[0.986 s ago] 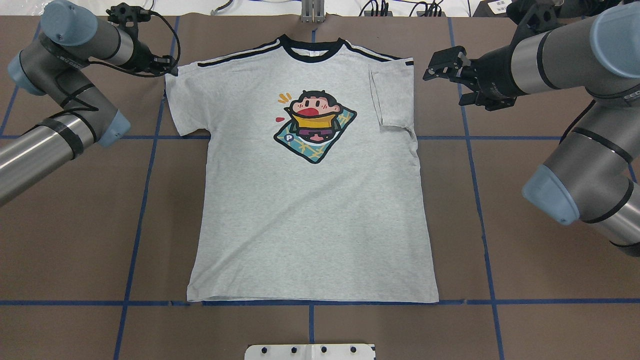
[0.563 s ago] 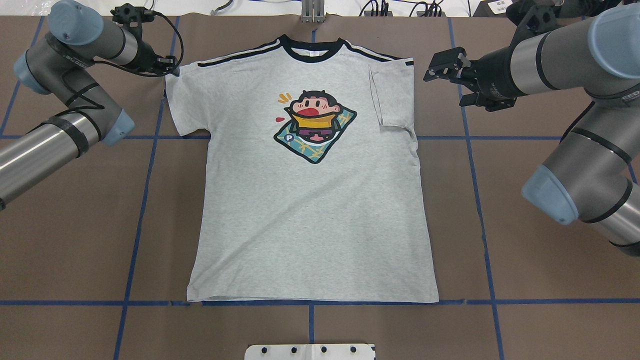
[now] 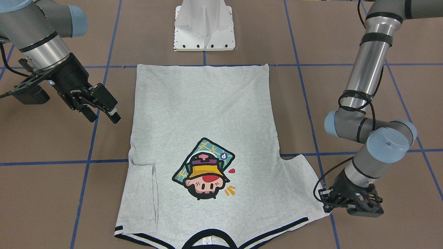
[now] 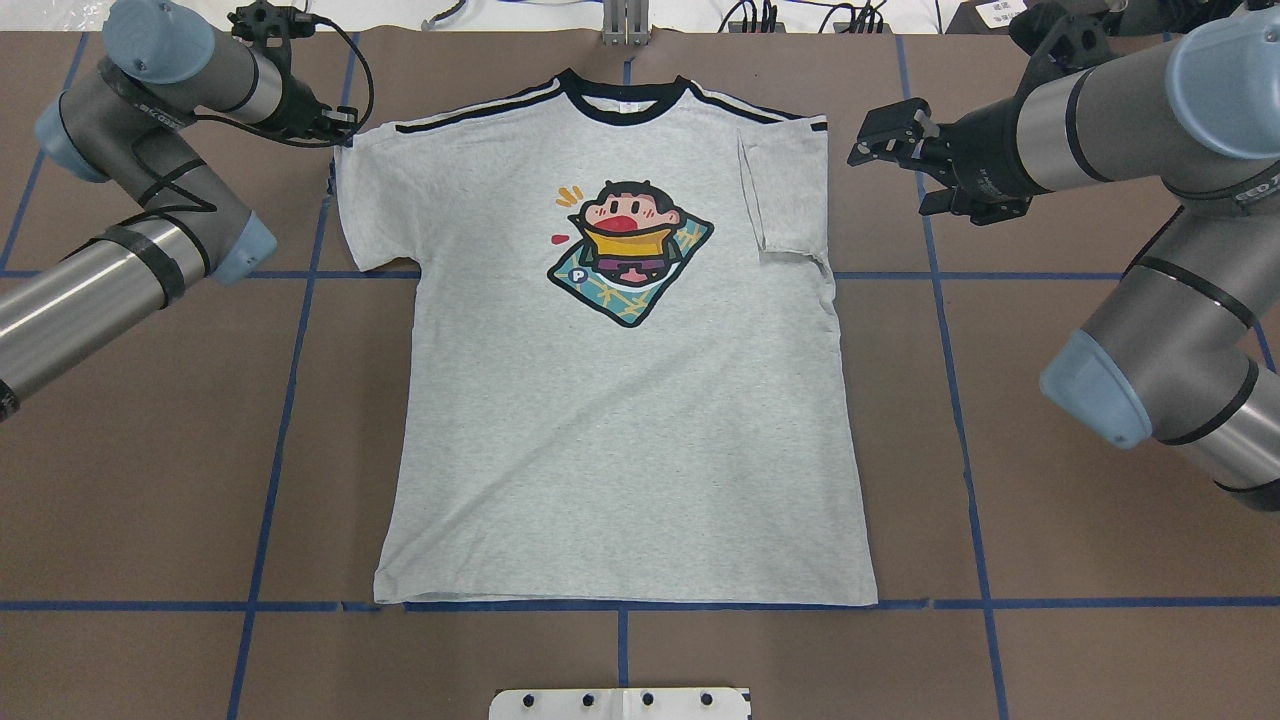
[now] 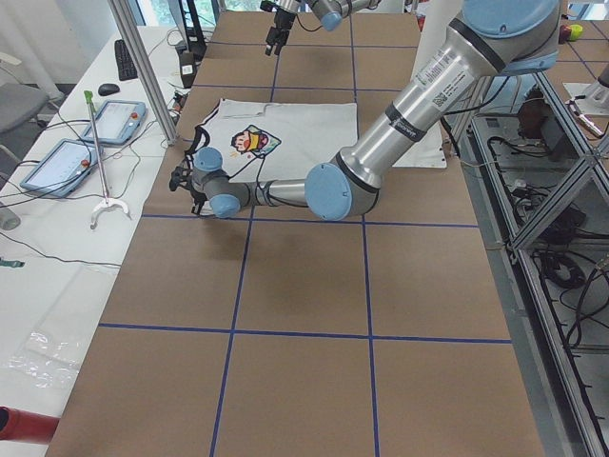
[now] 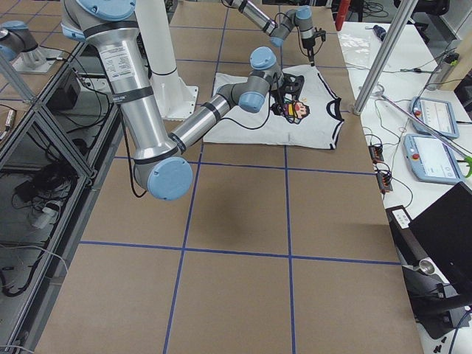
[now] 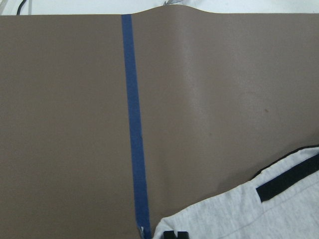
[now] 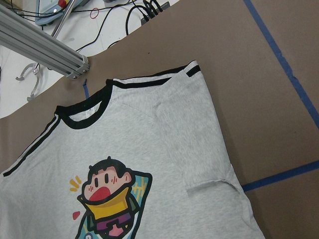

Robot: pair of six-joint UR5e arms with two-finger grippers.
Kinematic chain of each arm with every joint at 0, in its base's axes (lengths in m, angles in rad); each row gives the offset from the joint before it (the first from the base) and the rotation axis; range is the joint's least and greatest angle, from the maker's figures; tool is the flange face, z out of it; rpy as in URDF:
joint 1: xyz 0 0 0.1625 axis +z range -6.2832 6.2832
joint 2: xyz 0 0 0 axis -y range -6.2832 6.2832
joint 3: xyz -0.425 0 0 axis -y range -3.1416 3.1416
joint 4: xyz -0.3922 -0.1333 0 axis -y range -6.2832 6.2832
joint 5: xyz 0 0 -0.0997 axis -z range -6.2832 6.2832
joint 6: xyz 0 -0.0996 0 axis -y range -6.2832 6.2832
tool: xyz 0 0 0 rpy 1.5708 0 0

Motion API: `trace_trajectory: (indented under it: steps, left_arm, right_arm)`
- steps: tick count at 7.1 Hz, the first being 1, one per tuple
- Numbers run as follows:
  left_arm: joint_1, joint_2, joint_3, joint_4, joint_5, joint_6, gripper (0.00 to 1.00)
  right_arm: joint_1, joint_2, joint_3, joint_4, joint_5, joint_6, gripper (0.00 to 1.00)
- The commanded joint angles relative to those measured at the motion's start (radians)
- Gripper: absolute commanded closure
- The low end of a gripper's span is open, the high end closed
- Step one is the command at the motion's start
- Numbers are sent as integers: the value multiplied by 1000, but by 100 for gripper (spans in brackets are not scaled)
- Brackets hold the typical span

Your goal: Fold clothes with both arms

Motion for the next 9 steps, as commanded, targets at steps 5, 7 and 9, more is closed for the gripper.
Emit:
trace_trajectory:
  steps: [5,7,9]
  left_arm:
    - [156,-68,-156,8,91,-303,100]
    - [160,-129,-52,3,149,-288,100]
    - [160,-164,11,-8,183,-283,100]
  right_arm:
    - [-6,0,-26,5,-18,0,0]
    - [-23,5,-47,9,-46,-11,0]
    - [-32,8,-49,9,-56,-22,0]
